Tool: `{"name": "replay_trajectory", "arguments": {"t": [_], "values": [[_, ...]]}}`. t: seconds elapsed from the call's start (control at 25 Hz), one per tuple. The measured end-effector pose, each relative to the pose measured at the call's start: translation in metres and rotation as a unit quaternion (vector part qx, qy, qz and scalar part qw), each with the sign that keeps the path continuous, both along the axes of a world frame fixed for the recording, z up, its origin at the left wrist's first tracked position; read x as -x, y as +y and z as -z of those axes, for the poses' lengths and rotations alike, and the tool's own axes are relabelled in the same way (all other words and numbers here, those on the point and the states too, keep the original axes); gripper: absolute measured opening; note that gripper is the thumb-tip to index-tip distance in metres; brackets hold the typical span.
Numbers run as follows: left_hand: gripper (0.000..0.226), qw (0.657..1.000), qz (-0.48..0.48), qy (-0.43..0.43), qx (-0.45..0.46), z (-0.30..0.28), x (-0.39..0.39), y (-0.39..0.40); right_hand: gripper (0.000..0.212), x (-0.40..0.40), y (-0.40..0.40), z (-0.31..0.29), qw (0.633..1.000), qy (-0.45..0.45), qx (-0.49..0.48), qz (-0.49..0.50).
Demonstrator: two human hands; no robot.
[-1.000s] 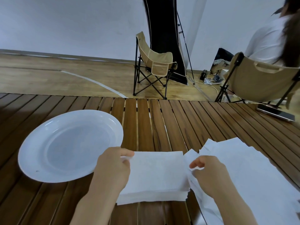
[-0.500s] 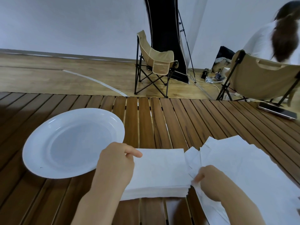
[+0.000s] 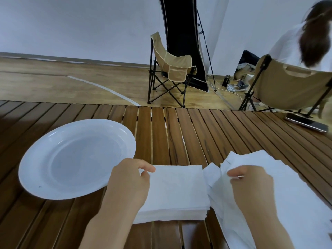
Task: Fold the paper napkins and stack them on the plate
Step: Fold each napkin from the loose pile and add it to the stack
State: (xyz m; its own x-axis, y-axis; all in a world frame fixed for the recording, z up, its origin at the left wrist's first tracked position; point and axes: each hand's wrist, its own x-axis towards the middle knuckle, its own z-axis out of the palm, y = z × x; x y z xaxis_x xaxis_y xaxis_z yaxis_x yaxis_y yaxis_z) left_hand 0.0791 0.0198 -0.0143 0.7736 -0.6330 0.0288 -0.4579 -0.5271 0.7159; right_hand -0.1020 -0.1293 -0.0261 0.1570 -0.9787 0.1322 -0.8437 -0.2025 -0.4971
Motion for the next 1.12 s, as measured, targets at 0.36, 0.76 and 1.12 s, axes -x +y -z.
{"name": "replay_trajectory", "arguments": {"t": [0.36,0.76,1.12], "values": [[0.021,0.999,0.019,-0.032,0.018,-0.002,-0.003,0.000,0.029,-0.018,0.017,-0.029,0.931,-0.269,0.195,-0.149],[0.120,0.980,0.141,0.079,0.119,-0.019,0.006,-0.003,0.032,-0.009,0.026,-0.058,0.756,-0.620,-0.083,-0.193],[0.083,0.953,0.162,0.081,0.241,-0.030,0.003,0.001,0.018,-0.015,0.021,-0.046,0.763,-0.605,-0.205,-0.103]]}}
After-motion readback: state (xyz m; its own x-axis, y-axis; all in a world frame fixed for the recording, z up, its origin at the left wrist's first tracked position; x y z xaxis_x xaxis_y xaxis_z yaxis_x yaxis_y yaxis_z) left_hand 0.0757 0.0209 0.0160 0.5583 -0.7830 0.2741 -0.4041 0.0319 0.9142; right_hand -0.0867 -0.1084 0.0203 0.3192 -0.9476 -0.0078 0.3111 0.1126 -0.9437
